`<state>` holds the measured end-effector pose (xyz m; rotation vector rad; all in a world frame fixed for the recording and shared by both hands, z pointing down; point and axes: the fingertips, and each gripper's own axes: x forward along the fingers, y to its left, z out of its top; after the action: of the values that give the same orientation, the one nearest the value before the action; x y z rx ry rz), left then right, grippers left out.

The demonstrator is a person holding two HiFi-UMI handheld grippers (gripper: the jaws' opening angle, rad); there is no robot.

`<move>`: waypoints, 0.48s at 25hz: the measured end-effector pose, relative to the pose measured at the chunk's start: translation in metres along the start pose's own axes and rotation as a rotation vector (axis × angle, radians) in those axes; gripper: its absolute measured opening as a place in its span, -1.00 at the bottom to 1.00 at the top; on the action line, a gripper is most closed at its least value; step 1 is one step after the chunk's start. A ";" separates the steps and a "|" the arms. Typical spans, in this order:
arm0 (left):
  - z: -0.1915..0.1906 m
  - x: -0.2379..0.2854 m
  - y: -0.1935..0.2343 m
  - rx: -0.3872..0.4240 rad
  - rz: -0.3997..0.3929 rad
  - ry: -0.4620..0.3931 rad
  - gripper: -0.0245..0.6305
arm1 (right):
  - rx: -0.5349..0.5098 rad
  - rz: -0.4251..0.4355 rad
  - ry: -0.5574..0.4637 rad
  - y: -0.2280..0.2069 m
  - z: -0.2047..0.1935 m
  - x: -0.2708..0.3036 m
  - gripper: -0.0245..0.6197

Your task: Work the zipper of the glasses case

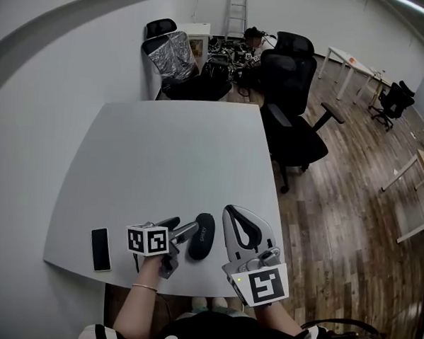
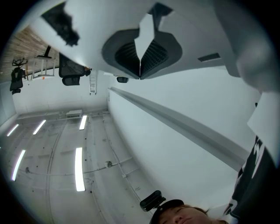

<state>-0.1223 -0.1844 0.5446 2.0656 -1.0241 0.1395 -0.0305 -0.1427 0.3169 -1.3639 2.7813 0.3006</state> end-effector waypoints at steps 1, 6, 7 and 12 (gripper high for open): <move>-0.008 0.008 0.010 -0.031 0.011 0.028 0.08 | 0.000 -0.002 0.001 -0.003 -0.001 -0.001 -0.90; -0.044 0.047 0.034 0.005 0.090 0.219 0.20 | 0.004 -0.029 0.015 -0.020 -0.006 -0.005 -0.90; -0.049 0.054 0.035 0.017 0.099 0.245 0.21 | 0.006 -0.034 0.017 -0.023 -0.008 -0.007 -0.90; -0.066 0.082 0.022 0.070 0.112 0.319 0.40 | 0.013 -0.049 0.017 -0.034 -0.011 -0.011 -0.90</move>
<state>-0.0673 -0.1960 0.6367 1.9663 -0.9460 0.5506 0.0034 -0.1564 0.3239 -1.4368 2.7533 0.2696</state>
